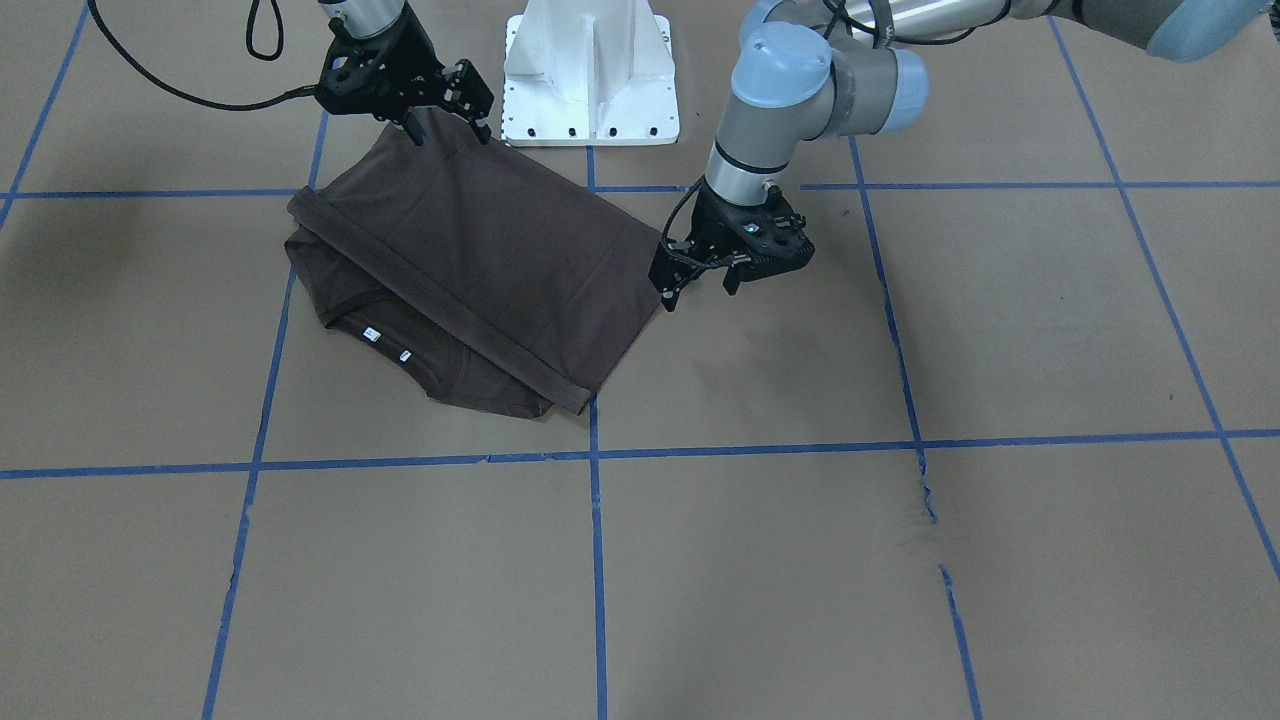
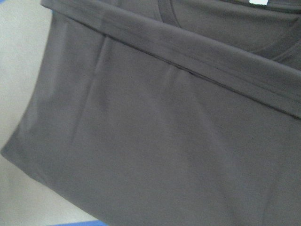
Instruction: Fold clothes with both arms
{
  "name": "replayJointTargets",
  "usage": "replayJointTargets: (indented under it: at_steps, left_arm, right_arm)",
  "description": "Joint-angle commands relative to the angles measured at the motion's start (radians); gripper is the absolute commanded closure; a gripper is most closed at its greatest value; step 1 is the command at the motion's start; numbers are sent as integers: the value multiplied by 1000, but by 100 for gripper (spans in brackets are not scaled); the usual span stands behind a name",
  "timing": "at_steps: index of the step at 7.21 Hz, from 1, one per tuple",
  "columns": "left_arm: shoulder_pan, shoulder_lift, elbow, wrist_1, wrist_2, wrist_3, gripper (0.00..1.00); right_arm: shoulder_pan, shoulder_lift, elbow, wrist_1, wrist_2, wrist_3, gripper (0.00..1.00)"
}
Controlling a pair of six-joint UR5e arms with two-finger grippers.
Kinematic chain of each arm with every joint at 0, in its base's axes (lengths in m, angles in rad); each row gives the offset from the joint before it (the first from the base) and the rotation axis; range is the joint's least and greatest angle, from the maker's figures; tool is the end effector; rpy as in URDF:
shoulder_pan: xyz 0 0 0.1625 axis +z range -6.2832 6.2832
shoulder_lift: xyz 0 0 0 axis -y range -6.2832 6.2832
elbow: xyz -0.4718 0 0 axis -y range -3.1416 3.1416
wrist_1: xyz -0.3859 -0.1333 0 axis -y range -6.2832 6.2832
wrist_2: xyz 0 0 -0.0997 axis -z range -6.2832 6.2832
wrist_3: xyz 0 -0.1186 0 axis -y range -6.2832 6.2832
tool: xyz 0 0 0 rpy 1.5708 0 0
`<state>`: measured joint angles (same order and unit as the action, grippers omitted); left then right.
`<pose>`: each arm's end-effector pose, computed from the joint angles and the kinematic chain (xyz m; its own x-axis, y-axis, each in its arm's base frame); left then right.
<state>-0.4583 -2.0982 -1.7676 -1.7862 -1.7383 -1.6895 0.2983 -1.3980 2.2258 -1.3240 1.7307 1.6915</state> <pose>0.5594 -0.4025 0.3030 0.4881 -0.3710 -0.7900 0.3760 0.9062 -0.1933 -0.4372 -0.2541 0.3111 0.4329 0.2575 0.8639 -0.2100 0.9608 -0.1811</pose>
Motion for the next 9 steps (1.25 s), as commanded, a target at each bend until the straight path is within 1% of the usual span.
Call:
replayJointTargets:
  at_steps: [1, 3, 4, 5, 6, 7, 9]
  left_arm:
    - [105, 1, -1, 28, 25, -93, 9]
    - [125, 7, 0, 31, 25, -110, 11]
    - [136, 6, 11, 31, 25, -110, 17]
    - [136, 6, 16, 31, 25, -110, 44]
    - [135, 6, 17, 31, 26, -108, 80]
    - [132, 7, 17, 33, 26, -108, 100]
    - [115, 0, 1, 88, 23, -93, 100]
  right_arm:
    - [39, 39, -8, -4, 3, 2, 0]
    - [42, 39, -9, -6, 4, 2, 0]
    - [44, 39, -9, -4, 4, 2, 0]
    - [44, 40, -9, -4, 4, 2, 0]
    - [44, 40, -8, -4, 4, 2, 0]
    - [44, 40, -8, -4, 6, 2, 0]
    - [44, 37, -8, -4, 9, 2, 0]
